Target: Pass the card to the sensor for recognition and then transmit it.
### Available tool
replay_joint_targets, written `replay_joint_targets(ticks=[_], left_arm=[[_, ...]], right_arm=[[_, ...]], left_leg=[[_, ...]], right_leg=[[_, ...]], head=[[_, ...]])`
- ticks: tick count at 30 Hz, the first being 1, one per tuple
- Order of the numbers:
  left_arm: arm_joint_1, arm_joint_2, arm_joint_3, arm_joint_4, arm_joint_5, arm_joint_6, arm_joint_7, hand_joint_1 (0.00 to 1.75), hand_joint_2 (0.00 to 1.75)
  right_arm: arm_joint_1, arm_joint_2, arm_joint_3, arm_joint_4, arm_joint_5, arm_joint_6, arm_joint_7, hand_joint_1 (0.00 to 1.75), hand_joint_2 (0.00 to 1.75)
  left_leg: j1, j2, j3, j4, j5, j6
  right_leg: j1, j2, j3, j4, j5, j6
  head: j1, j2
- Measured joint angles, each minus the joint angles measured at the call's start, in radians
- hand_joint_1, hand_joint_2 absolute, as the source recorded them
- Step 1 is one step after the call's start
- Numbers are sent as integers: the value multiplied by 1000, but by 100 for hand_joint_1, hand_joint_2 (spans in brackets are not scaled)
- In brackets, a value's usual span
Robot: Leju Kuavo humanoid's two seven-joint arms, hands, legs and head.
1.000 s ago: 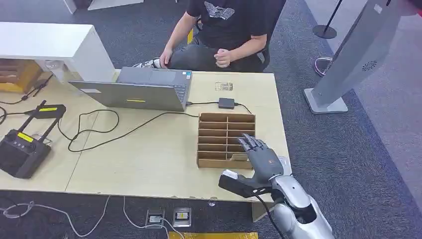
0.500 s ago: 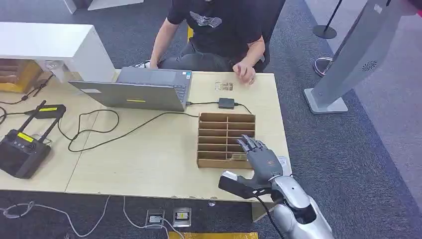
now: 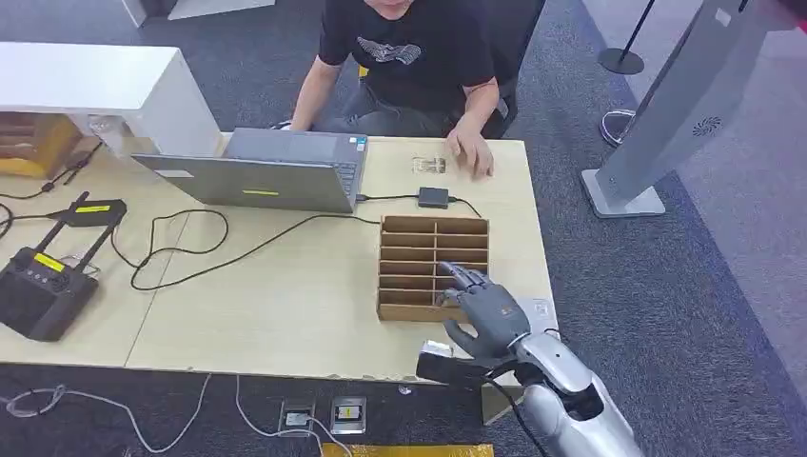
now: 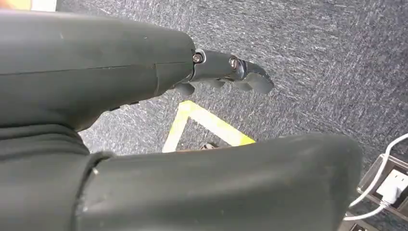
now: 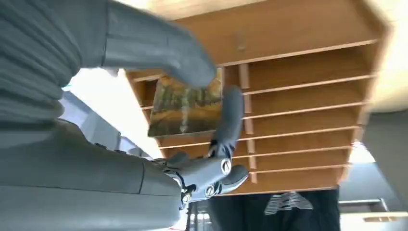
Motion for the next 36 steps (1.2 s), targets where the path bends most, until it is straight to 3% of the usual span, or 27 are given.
replay_joint_targets(ticks=[5,8,11,12,13,15,27,36], left_arm=[[0,0,-1,0,0,1,0,0,0],[-2,3,-12,0,3,-7,0,0,0],[-2,5,-17,0,4,-11,0,0,0],[-2,5,-18,0,4,-11,0,0,0],[-2,5,-18,0,5,-11,0,0,0],[-3,5,-20,0,6,-11,0,0,0],[-3,6,-33,0,20,-9,0,0,0],[-3,8,-44,1,39,0,0,0,0]], right_arm=[[-1,-4,0,5,3,0,10,175,175],[1,-5,3,10,33,-6,103,175,175],[12,15,10,11,55,-16,151,175,175],[16,20,14,13,58,-18,158,84,175],[17,21,15,14,60,-20,160,84,175],[17,27,16,19,63,-27,161,0,175],[18,30,16,24,69,-58,177,0,175],[9,28,-20,-26,78,-26,182,0,175]], left_leg=[[0,0,0,0,0,0],[0,0,0,0,0,0],[0,1,0,0,0,0],[0,1,0,0,0,0],[0,1,0,0,0,0],[0,1,0,0,0,0],[0,1,0,0,0,0],[0,1,0,0,0,0]], right_leg=[[0,0,0,0,0,0],[0,0,0,0,0,0],[1,0,-1,0,0,0],[1,0,-1,0,0,0],[1,0,-1,0,0,0],[1,0,-1,0,0,0],[0,0,-1,0,0,0],[0,0,0,0,0,0]], head=[[0,0],[0,0],[-1,0],[-1,0],[-1,0],[-1,0],[0,0],[0,0]])
